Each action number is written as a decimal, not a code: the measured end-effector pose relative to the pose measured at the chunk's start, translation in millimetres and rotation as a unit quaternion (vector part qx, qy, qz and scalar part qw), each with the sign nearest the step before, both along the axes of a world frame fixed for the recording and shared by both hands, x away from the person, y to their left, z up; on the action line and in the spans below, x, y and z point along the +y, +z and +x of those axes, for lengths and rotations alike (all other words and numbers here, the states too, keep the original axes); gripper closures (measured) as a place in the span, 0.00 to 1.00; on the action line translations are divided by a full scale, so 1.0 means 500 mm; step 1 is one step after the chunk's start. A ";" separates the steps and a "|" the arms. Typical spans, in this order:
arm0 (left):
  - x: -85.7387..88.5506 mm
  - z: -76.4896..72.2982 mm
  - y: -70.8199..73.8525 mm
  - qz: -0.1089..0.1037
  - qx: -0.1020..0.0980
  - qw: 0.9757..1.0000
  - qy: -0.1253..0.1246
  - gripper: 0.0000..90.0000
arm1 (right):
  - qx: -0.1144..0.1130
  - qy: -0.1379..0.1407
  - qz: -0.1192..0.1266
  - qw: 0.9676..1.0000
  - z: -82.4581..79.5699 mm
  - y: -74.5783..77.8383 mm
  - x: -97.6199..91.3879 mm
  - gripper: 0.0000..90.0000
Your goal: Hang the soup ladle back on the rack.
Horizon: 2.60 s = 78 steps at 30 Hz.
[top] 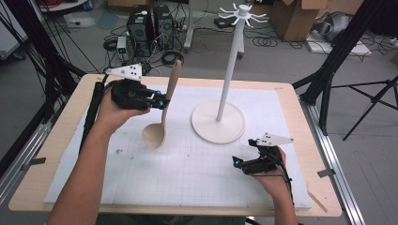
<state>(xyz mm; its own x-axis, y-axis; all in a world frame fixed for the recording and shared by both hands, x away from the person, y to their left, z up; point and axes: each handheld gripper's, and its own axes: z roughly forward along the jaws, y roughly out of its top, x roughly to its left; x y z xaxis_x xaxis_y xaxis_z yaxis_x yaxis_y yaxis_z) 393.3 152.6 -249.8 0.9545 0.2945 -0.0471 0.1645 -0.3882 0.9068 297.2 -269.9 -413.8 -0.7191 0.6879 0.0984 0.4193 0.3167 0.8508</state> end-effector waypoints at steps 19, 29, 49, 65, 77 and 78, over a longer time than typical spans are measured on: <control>-0.080 0.083 0.120 0.011 -0.009 1.000 0.002 0.85 | 0.004 -0.003 0.005 1.000 0.000 0.000 -0.003 0.02; -0.109 0.116 0.154 0.012 -0.005 1.000 -0.008 0.85 | 0.005 -0.001 0.006 1.000 0.000 -0.002 -0.004 0.02; -0.143 0.144 0.161 0.026 0.005 0.999 -0.018 0.85 | 0.005 0.001 0.005 1.000 0.000 -0.005 -0.004 0.02; -0.173 0.153 0.176 0.049 0.007 0.998 -0.025 0.85 | 0.005 0.004 0.005 1.000 -0.002 -0.004 -0.002 0.02; -0.186 0.153 0.169 0.054 0.012 0.998 -0.033 0.85 | 0.008 0.004 0.003 1.000 -0.002 -0.005 -0.001 0.02; -0.188 0.153 0.168 0.054 0.013 0.998 -0.033 0.85 | 0.007 0.004 0.003 1.000 -0.002 -0.006 0.000 0.02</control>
<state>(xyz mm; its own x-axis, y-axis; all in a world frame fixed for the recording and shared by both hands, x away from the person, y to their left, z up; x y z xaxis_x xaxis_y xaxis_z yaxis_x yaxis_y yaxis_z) 469.9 58.7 -166.0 0.9708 0.2360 -0.0434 0.1584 -0.4941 0.8548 296.4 -270.0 -416.6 -0.7232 0.6814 0.1124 0.4286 0.3152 0.8467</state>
